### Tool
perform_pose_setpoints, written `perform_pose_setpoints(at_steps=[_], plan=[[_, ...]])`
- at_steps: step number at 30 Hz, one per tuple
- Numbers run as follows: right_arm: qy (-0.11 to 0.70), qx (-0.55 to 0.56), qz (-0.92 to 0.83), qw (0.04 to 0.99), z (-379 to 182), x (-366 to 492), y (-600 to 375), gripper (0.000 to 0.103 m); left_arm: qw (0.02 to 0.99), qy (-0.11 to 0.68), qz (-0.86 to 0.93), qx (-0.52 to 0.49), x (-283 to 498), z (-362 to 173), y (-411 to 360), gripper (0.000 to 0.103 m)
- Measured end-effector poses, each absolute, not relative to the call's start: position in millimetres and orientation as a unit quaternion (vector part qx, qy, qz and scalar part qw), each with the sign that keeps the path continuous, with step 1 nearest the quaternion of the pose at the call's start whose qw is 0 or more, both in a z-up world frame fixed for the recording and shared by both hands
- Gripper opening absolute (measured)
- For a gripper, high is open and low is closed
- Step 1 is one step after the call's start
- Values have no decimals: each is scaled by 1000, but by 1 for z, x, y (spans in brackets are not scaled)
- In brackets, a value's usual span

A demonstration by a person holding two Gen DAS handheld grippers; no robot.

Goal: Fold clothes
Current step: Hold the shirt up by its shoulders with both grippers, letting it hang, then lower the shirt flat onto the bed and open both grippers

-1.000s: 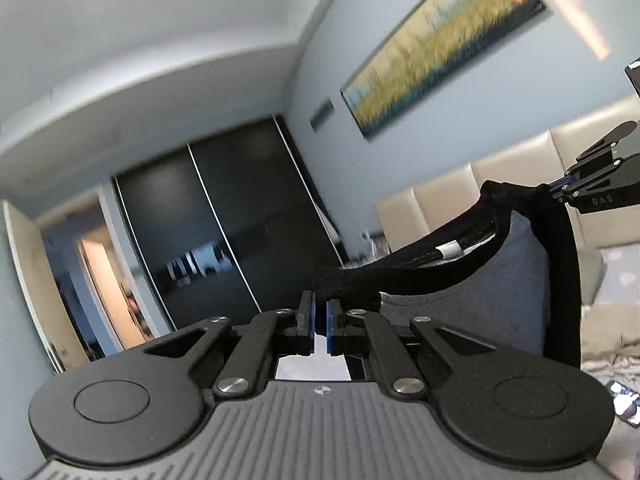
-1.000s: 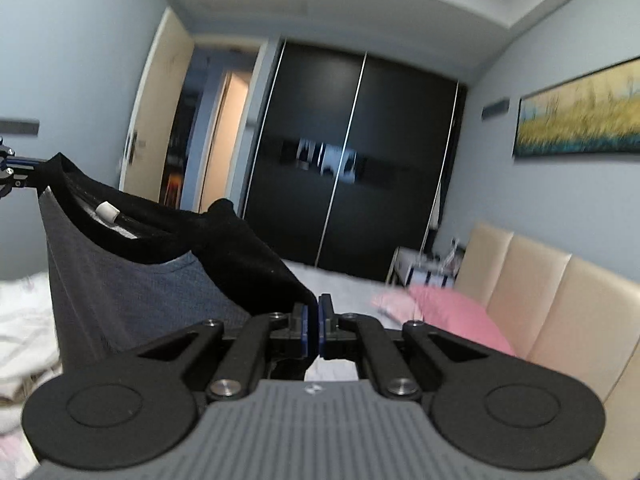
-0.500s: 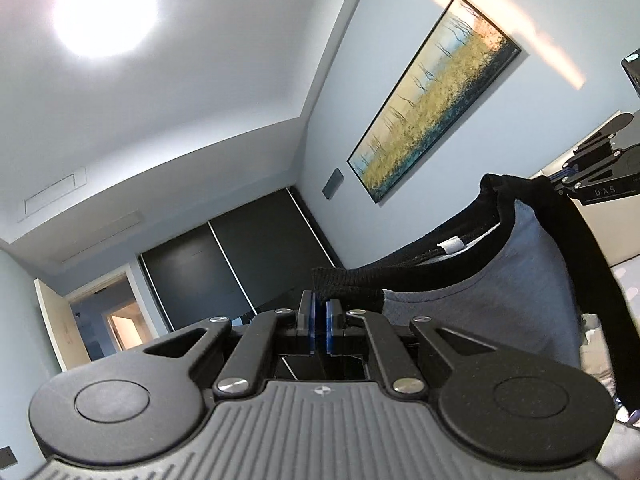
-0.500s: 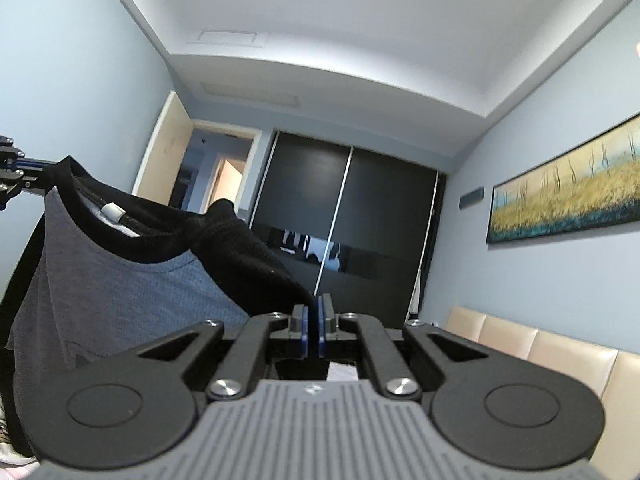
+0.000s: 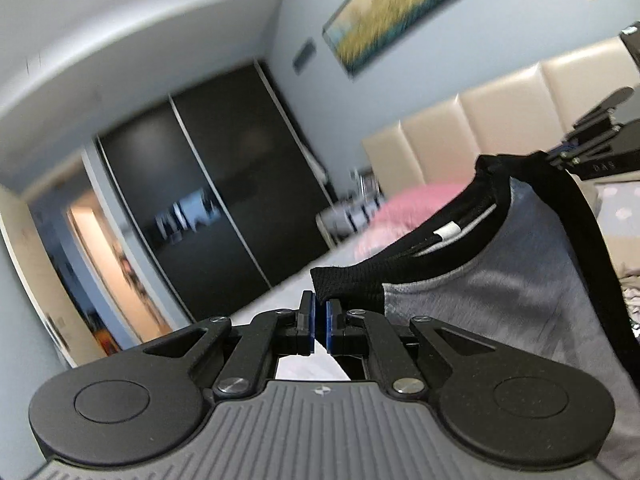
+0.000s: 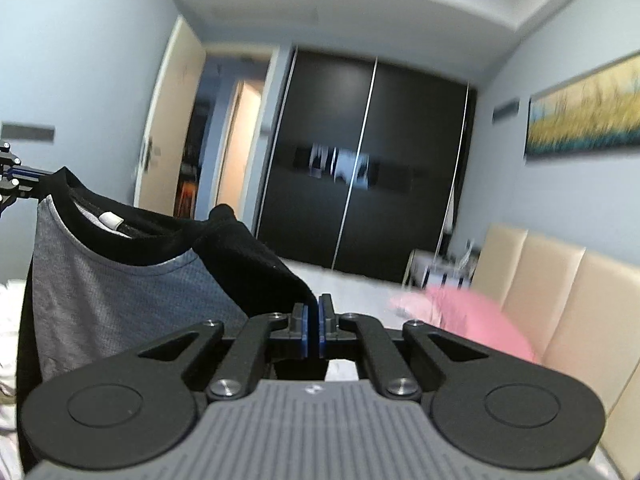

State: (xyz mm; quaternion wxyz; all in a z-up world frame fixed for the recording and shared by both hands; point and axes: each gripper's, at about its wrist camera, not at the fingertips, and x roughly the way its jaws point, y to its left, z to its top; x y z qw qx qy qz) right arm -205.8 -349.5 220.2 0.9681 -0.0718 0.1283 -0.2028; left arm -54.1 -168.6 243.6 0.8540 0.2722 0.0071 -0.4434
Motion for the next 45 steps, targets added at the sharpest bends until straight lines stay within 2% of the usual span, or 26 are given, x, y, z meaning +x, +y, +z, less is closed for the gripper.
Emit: perform_pose_setpoints(at_steps=[11,20,22,23,24,25,26,27,29,33,45], plan=[[282,16,-201,938,70,-25,-465,5,840,181,-422,290,109,104,-295,3],[359,64,-196,910,-42,51,-518,8,813,312,-401,285,187,-16,-330,4],[372,70,-194,905,-60,58,-524,9,806,327,-400,289,188,-26,-330,4],[379,74,-193,902,-68,62,-527,14,800,338,-403,289,189,-28,-332,5],[387,78,-191,899,-76,65,-529,19,794,349,-405,289,191,-31,-335,6],[392,83,-190,896,-80,70,-533,32,790,360,-406,285,192,-34,-333,8],[394,90,-191,895,-82,70,-535,36,786,370,-409,280,193,-37,-333,13],[395,95,-190,894,-82,68,-536,36,782,376,-413,276,193,-37,-327,21],[395,103,-186,894,-79,62,-536,36,781,378,-414,275,190,-36,-320,30],[403,108,-173,892,-70,40,-534,36,782,376,-415,273,175,-27,-297,41],[421,138,-155,883,-60,-90,-490,36,762,441,-425,210,89,-18,-201,43]])
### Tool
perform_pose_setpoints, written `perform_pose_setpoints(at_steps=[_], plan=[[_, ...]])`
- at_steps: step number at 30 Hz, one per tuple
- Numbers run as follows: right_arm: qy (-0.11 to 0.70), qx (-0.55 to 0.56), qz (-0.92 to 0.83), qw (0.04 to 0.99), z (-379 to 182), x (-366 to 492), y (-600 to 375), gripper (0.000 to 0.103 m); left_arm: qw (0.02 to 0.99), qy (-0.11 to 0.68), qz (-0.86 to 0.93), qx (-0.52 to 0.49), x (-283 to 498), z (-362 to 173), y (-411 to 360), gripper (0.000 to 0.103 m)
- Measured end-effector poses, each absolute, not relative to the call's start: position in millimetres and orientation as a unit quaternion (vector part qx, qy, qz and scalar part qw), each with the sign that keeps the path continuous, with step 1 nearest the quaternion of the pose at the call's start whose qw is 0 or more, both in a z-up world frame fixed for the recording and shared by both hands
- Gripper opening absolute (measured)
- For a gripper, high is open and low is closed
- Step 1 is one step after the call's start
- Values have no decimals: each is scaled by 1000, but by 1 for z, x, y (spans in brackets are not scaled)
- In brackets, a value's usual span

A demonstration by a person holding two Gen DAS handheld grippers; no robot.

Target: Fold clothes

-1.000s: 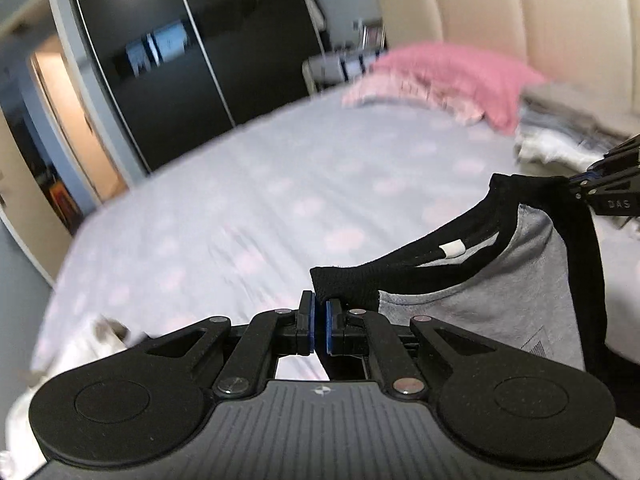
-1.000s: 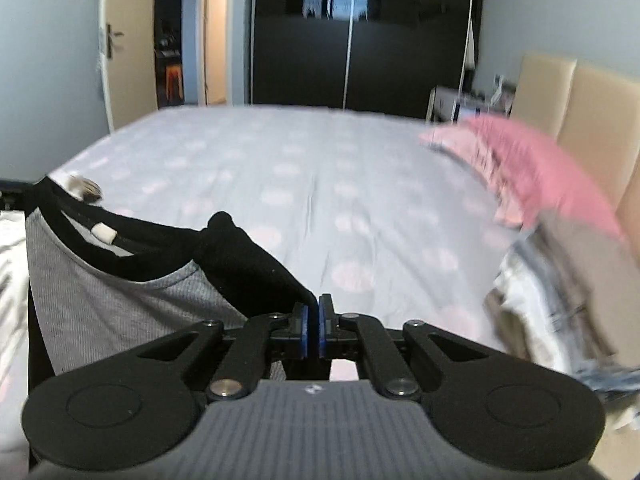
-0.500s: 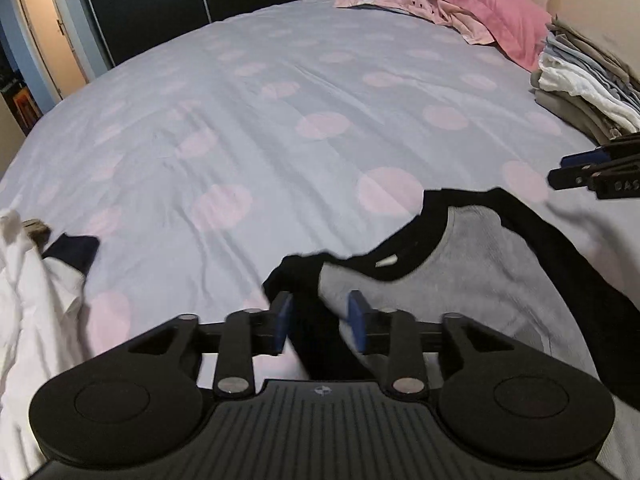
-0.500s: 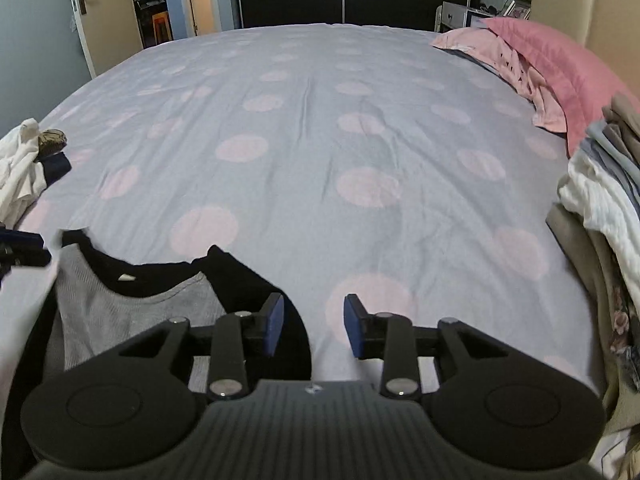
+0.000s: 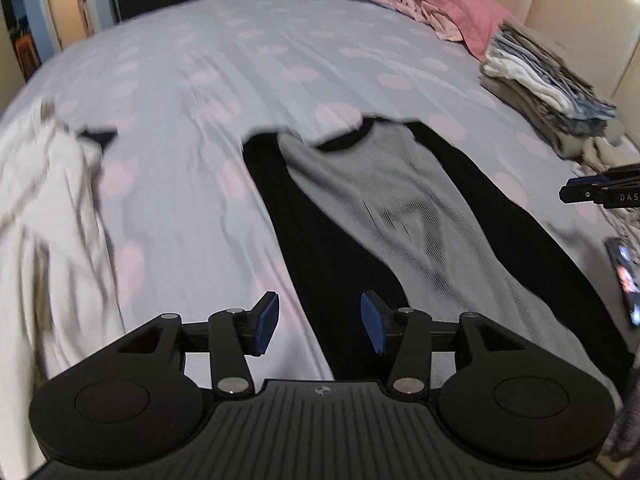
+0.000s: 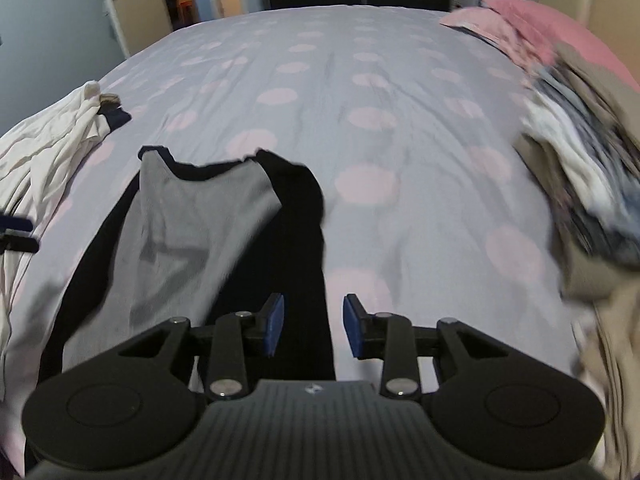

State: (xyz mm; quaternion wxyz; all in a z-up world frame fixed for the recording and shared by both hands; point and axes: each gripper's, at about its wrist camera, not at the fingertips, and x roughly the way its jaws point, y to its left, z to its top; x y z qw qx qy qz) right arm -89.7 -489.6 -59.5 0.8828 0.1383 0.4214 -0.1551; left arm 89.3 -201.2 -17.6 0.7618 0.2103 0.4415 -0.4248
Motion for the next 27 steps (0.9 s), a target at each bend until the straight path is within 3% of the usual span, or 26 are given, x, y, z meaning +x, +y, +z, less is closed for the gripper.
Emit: perform_pose_setpoints(at_steps=[15,16,19,23,27], plan=[[472,228,-163,836,-112,-193,-462,38,735,526,-396,160,8,-76,-135,43],[476,228,-165,833,-116,-194,-460,37,735,527,-394,163,5,-79,-136,41],[491,203,-179,828,-124,-192,-452,4,726,535,-398,170,-1,-88,-141,20],[484,181,-187,836,-116,-193,-448,2,731,524,-400,173,-8,-88,-141,3],[464,180,-210,842,-98,-198,-460,2,741,516,-400,162,-6,-74,-133,3]])
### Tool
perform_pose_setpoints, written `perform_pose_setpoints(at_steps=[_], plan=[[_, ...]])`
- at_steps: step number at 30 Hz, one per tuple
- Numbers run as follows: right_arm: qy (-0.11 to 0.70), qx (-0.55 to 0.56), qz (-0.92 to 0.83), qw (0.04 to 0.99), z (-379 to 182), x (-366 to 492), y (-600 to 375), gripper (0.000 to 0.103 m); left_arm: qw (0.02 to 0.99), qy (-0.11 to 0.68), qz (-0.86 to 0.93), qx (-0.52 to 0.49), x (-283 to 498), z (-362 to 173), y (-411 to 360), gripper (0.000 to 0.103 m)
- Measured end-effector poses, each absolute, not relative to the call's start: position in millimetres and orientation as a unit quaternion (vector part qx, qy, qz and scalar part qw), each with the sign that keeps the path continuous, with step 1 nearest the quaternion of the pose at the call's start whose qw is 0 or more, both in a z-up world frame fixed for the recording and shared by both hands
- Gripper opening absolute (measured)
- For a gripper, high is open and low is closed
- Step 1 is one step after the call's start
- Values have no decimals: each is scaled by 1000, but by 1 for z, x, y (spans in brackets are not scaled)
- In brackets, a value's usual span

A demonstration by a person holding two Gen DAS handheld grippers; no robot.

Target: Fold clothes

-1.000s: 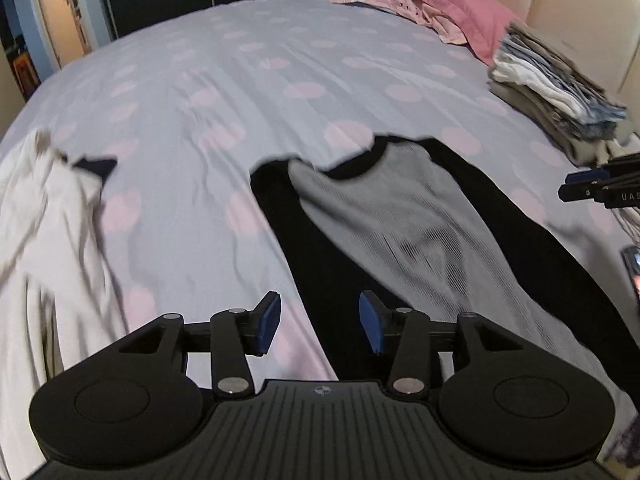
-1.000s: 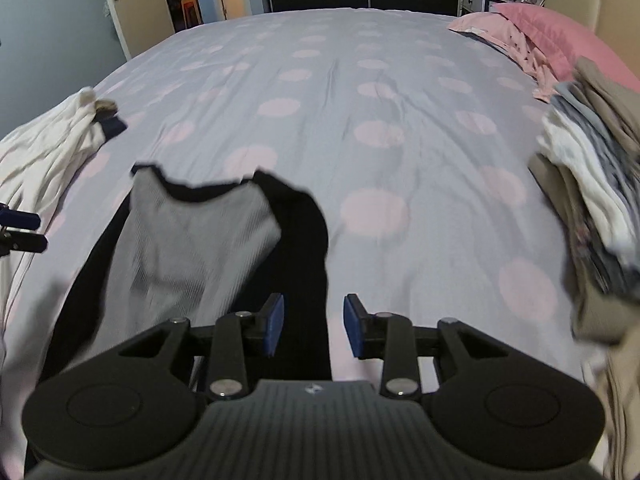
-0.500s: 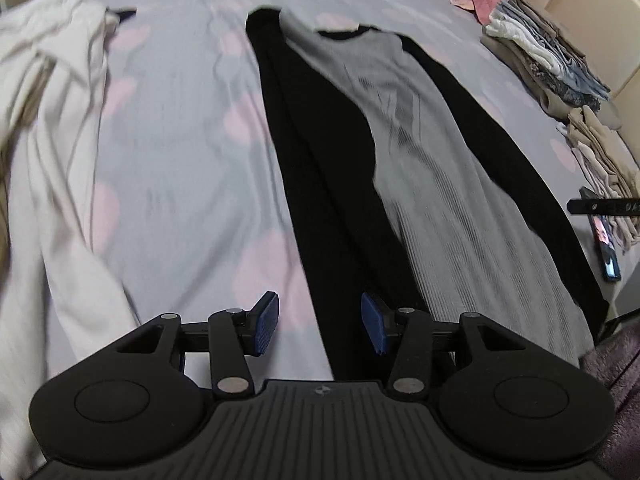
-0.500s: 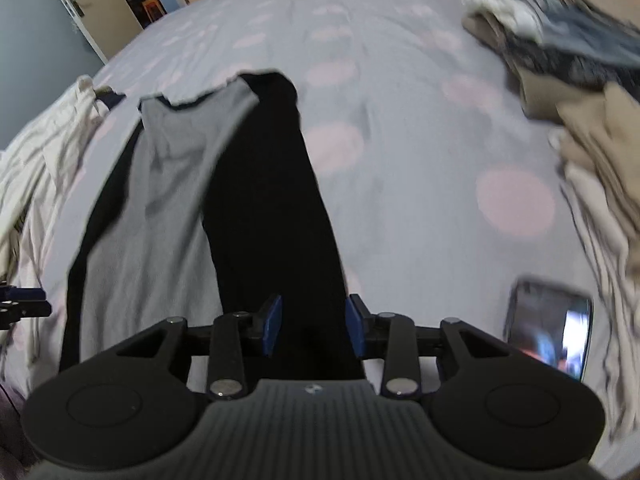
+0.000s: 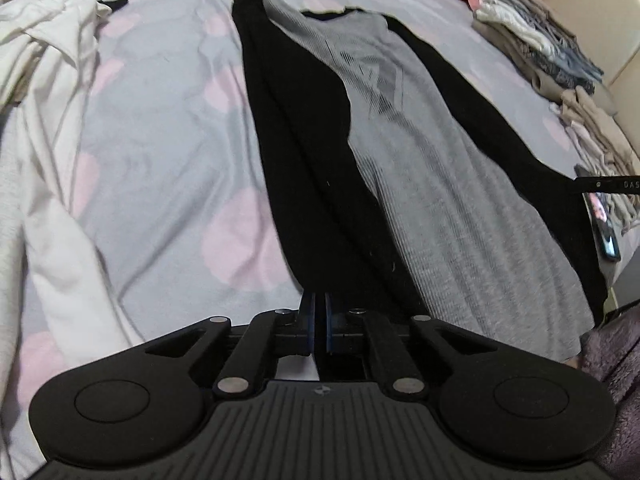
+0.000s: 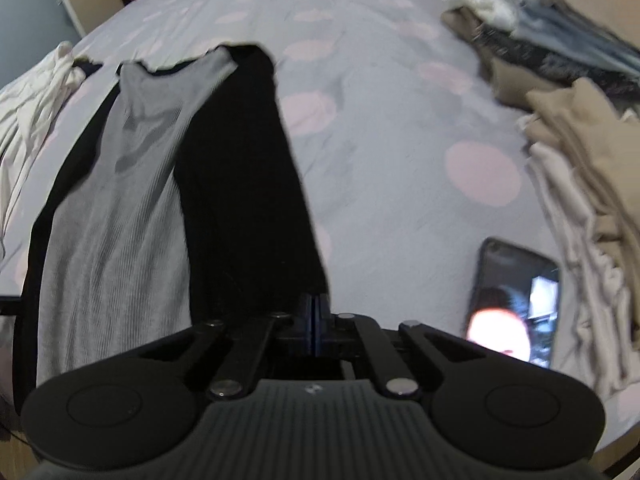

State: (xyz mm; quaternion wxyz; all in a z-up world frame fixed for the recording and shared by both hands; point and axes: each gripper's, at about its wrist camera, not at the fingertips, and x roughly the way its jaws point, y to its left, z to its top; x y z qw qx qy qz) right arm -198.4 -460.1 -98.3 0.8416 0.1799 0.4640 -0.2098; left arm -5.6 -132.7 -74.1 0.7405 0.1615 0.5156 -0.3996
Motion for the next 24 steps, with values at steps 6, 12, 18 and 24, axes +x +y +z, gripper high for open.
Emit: perform_pose_setpoints(at_steps=[6,12,18,24], plan=[[426,198,-253,846,-64,-204,-497,1,770,493,-378,145,17,-35,-118,2],[399,158,-296,853,-21,-195,-539,0,821,446,-329,137,77,17,-98,2],[389,186,-315,846,-13,-189,-580,0,863,411,-260,139,127,46,-79,2],[419,217,-283,835,-49,-176,-584,15,879,425,-188,107,170,28,-48,2]])
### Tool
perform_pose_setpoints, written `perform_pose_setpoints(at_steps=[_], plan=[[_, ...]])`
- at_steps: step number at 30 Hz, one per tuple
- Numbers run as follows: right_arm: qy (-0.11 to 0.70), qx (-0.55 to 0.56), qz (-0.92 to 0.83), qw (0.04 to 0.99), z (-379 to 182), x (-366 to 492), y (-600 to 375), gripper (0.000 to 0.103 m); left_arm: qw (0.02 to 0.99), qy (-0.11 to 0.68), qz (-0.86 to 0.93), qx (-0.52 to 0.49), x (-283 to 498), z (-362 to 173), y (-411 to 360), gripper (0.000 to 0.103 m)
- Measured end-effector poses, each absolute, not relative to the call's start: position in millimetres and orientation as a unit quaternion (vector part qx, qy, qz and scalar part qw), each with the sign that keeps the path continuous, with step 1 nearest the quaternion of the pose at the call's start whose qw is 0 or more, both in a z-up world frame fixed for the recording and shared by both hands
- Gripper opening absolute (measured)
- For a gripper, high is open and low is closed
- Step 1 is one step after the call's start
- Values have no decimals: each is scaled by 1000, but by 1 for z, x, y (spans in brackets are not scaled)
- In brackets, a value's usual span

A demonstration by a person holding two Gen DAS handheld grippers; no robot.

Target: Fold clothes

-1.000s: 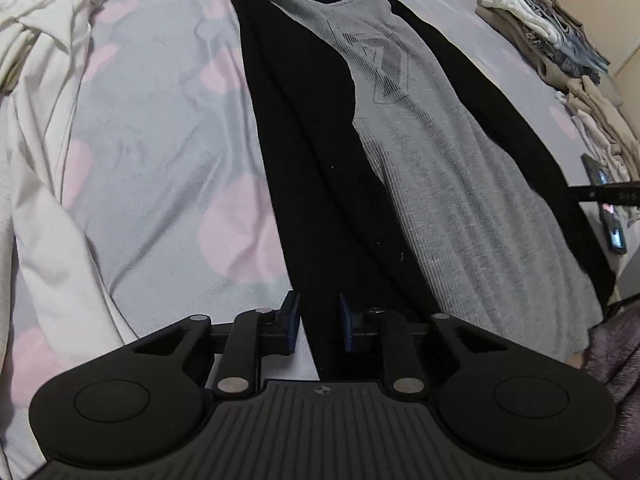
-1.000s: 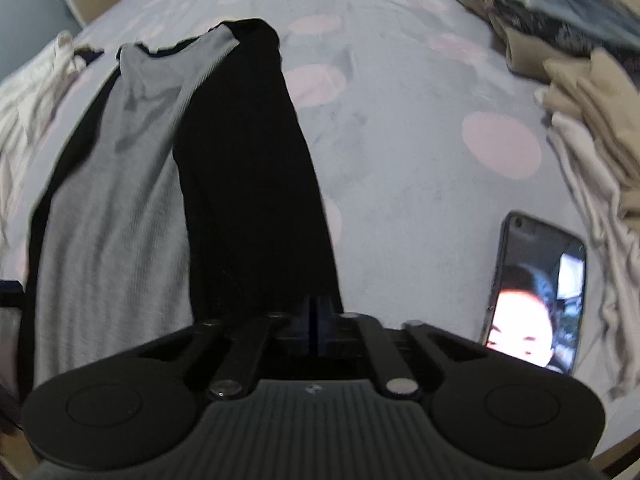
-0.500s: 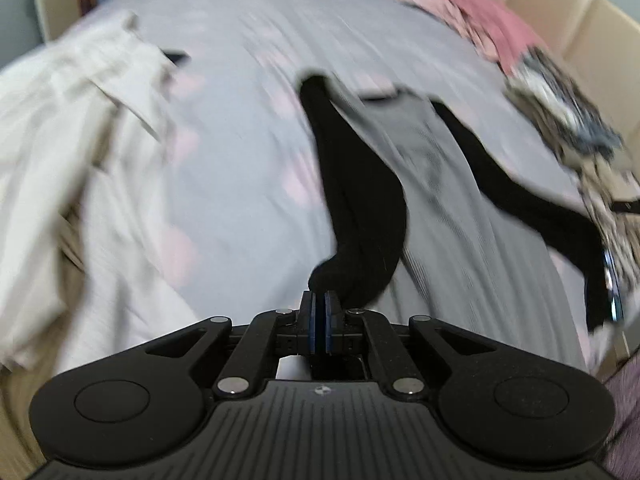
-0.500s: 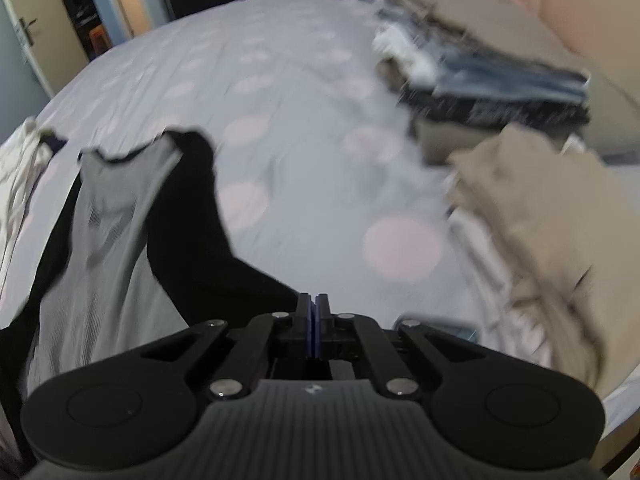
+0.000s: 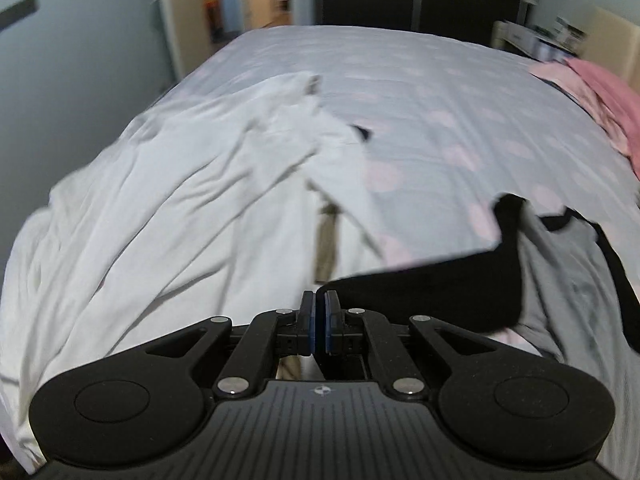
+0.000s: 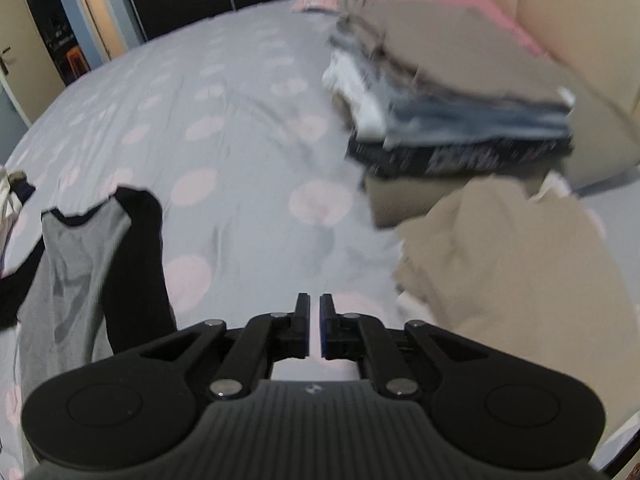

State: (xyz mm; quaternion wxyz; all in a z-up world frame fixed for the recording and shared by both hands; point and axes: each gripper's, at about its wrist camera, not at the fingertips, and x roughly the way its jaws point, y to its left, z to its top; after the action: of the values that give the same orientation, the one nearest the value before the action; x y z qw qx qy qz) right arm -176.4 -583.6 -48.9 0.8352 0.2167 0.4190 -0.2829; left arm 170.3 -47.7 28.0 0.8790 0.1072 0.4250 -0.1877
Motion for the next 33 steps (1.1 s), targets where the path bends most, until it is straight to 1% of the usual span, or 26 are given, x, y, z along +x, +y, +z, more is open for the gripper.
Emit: perform_pose_setpoints(at_steps=[2,4,9,11,12,13,14,15,16,17,24,30,33], plan=[[432,223,-266,832,-60,-171,-581,31,879,429,-178,103,176,21,-44,2],[441,227,-248,832,-69,-167,-576,36,879,432,-175,103,179,16,-44,2],[470,255,-210,818,-99,-156,-565,40,875,437,-178,108,181,7,-45,2],[483,255,-203,813,-110,-151,-560,47,874,438,-181,110,181,4,-46,2],[489,257,-198,810,-115,-149,-557,47,873,439,-182,111,180,3,-47,2],[496,260,-192,806,-120,-148,-555,46,873,439,-182,111,181,2,-47,2],[501,255,-189,805,-123,-147,-552,43,873,439,-182,112,181,1,-48,2],[507,247,-187,805,-125,-146,-549,36,873,439,-181,112,182,-1,-48,2],[510,238,-188,805,-125,-145,-547,14,873,440,-181,112,182,-2,-49,2],[512,228,-190,806,-124,-144,-545,2,875,436,-180,111,182,-1,-48,2],[459,237,-242,822,-93,-150,-560,2,888,419,-161,97,185,9,-45,2],[407,245,-320,819,-63,-164,-598,2,902,400,-137,91,194,16,-40,2],[368,256,-365,816,-49,-172,-624,1,909,391,-120,85,200,19,-36,2]])
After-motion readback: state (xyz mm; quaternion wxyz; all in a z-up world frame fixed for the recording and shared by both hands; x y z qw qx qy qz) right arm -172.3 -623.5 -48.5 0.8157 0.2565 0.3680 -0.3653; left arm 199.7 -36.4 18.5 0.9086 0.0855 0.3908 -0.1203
